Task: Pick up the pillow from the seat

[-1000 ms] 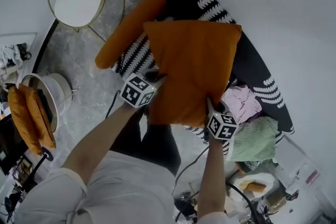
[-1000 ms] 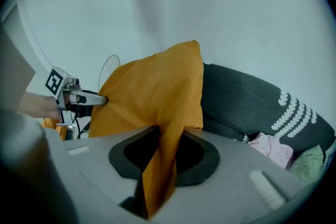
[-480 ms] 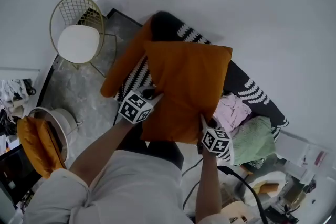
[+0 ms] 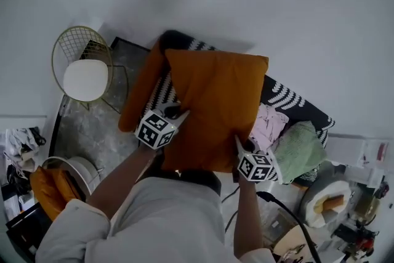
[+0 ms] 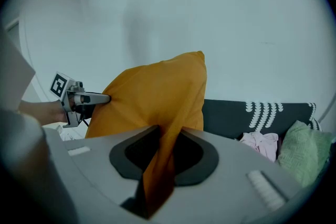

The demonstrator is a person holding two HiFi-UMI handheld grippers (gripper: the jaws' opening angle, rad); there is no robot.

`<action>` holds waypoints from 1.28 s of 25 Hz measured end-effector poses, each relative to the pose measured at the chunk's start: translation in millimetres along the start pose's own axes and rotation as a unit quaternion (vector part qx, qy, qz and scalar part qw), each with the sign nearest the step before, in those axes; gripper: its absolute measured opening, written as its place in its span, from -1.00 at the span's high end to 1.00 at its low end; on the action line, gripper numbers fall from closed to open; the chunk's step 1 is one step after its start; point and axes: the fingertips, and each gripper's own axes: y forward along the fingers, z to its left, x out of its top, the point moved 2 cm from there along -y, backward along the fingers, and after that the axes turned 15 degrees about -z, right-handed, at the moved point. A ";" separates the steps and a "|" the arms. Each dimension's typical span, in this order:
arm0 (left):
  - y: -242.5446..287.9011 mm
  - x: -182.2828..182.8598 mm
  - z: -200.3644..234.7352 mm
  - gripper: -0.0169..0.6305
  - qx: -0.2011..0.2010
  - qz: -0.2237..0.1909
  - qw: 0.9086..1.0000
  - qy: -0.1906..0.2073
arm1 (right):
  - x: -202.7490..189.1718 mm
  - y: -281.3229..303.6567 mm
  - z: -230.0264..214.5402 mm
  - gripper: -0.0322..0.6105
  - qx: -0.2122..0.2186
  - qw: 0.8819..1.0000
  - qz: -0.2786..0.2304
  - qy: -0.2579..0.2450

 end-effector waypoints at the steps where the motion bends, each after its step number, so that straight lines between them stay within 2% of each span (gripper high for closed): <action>1: -0.4 3.8 -6.1 0.82 -0.004 -0.002 1.000 0.006 | 2.0 -7.1 0.3 0.64 -0.003 1.000 -0.007 0.001; 10: -15.3 32.1 -59.7 0.84 -0.028 -0.026 0.999 0.039 | 16.5 -71.4 9.3 0.66 -0.008 0.998 -0.066 0.003; 16: -26.2 49.1 -108.7 0.85 -0.030 -0.058 0.996 0.068 | 23.0 -116.5 4.7 0.67 -0.009 0.995 -0.100 -0.004; 27: -51.4 52.3 -205.2 0.86 -0.022 -0.099 0.989 0.110 | 19.8 -207.7 -8.3 0.69 0.001 0.988 -0.150 -0.021; 32: -75.0 51.9 -242.2 0.86 -0.020 -0.117 0.985 0.126 | 12.2 -247.6 0.2 0.69 0.007 0.985 -0.172 -0.024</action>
